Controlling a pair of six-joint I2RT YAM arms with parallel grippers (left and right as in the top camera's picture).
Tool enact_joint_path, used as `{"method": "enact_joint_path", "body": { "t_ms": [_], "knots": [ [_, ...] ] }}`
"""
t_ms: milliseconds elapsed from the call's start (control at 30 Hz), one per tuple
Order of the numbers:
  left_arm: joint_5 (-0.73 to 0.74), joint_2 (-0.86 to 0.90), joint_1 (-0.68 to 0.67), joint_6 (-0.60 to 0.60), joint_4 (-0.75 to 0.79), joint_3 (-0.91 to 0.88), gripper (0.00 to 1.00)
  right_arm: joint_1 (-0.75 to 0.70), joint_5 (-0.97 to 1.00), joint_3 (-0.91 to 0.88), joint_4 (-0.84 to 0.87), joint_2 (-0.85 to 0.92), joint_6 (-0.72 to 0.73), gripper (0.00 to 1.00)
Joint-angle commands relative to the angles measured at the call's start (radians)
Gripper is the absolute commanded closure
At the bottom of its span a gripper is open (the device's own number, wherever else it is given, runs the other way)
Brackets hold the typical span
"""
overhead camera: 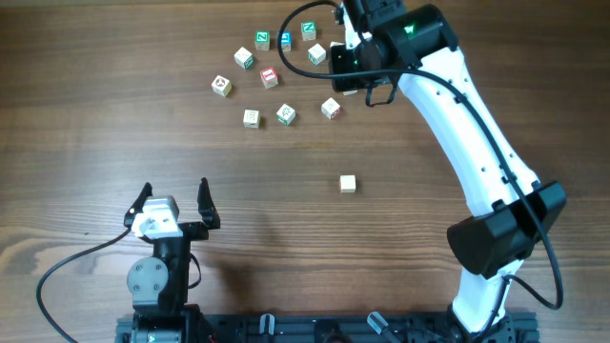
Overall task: Form a tower
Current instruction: 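Move the right gripper back to the cluster above the blue D block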
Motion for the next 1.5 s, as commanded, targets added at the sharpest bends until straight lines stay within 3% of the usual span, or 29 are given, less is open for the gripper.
{"method": "enact_joint_path", "body": {
  "t_ms": [0,133,233,267,300,433,500,533,567,633,733,833,1100,1467],
  "knots": [
    [-0.013,-0.005,0.006,0.019,0.0,-0.003,0.0,0.002,0.047,-0.009,0.022,0.015,0.018,0.96],
    [-0.013,-0.005,0.006,0.019,0.0,-0.003,0.0,0.002,0.047,-0.009,0.04,0.06,0.018,0.96],
    [-0.013,-0.005,0.006,0.019,0.0,-0.003,0.0,0.002,0.048,-0.009,0.088,0.144,0.02,0.85],
    [-0.013,-0.005,0.006,0.019,0.0,-0.003,0.0,0.002,0.051,-0.009,0.098,0.161,0.021,0.87],
    [-0.013,-0.005,0.006,0.019,0.0,-0.003,0.0,0.001,0.055,-0.009,0.11,0.185,0.023,0.95],
    [-0.013,-0.005,0.006,0.019,0.0,-0.003,0.0,-0.01,0.054,-0.009,0.124,0.282,0.055,0.94],
    [-0.013,-0.005,0.006,0.019,0.0,-0.003,0.0,-0.012,0.054,-0.009,0.126,0.326,0.054,0.69],
    [-0.013,-0.005,0.006,0.019,0.0,-0.003,0.0,-0.011,0.054,-0.009,0.131,0.347,0.053,0.62],
    [-0.013,-0.005,0.006,0.019,0.0,-0.003,0.0,-0.011,0.054,-0.009,0.132,0.365,0.049,0.41],
    [-0.013,-0.005,0.006,0.019,0.0,-0.003,0.0,-0.011,0.053,-0.009,0.138,0.4,0.044,0.17],
    [-0.013,-0.005,0.006,0.019,0.0,-0.003,0.0,-0.011,0.054,-0.009,0.158,0.428,0.043,0.1],
    [-0.013,-0.005,0.006,0.019,0.0,-0.003,0.0,-0.011,0.054,-0.009,0.196,0.451,0.043,0.13],
    [-0.013,-0.005,0.006,0.019,0.0,-0.003,0.0,-0.011,-0.051,-0.009,0.221,0.463,0.043,0.38],
    [-0.013,-0.005,0.006,0.019,0.0,-0.003,0.0,-0.011,-0.097,-0.009,0.176,0.463,0.047,0.39]
  ]
}}
